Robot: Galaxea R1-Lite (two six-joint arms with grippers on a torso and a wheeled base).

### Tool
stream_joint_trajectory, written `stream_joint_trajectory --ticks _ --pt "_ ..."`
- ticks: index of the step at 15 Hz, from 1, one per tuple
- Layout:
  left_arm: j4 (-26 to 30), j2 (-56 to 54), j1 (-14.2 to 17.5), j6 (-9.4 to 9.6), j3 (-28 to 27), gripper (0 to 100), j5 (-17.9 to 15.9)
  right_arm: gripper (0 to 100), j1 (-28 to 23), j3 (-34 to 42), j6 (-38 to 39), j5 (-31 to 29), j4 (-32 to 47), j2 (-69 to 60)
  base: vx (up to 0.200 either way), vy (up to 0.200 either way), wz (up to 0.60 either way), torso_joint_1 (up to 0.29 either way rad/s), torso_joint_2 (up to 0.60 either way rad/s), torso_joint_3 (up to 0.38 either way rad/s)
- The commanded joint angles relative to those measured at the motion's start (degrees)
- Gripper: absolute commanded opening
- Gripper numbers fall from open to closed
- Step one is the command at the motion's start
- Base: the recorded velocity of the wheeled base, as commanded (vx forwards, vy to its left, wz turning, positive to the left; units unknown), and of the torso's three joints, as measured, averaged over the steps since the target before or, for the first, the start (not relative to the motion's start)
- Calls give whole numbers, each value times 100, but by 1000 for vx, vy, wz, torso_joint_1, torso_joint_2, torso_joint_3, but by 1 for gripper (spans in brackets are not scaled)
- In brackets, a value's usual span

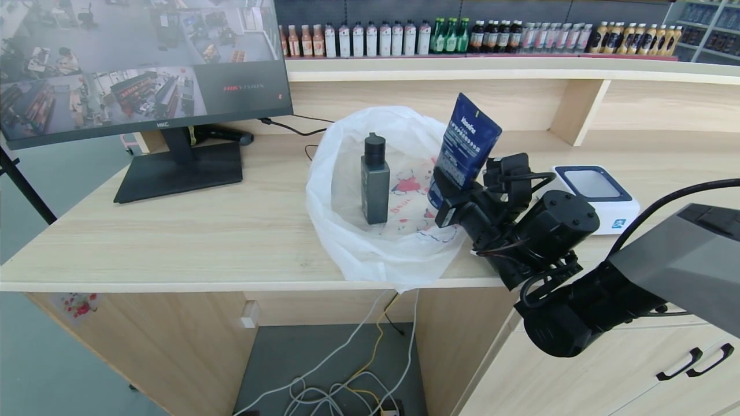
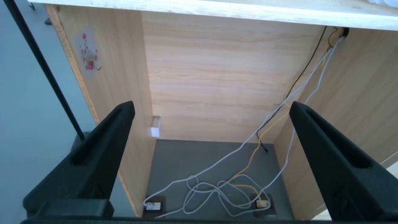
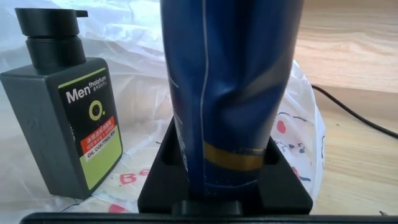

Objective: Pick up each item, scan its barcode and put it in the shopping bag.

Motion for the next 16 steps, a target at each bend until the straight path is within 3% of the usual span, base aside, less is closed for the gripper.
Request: stream_joint_trajectory --ticks 1,16 --pt "0 -2 -1 0 0 100 0 0 72 55 3 1 36 73 0 0 0 0 0 0" --pt "0 -2 -1 0 0 100 0 0 64 143 3 -8 36 134 0 0 0 0 0 0"
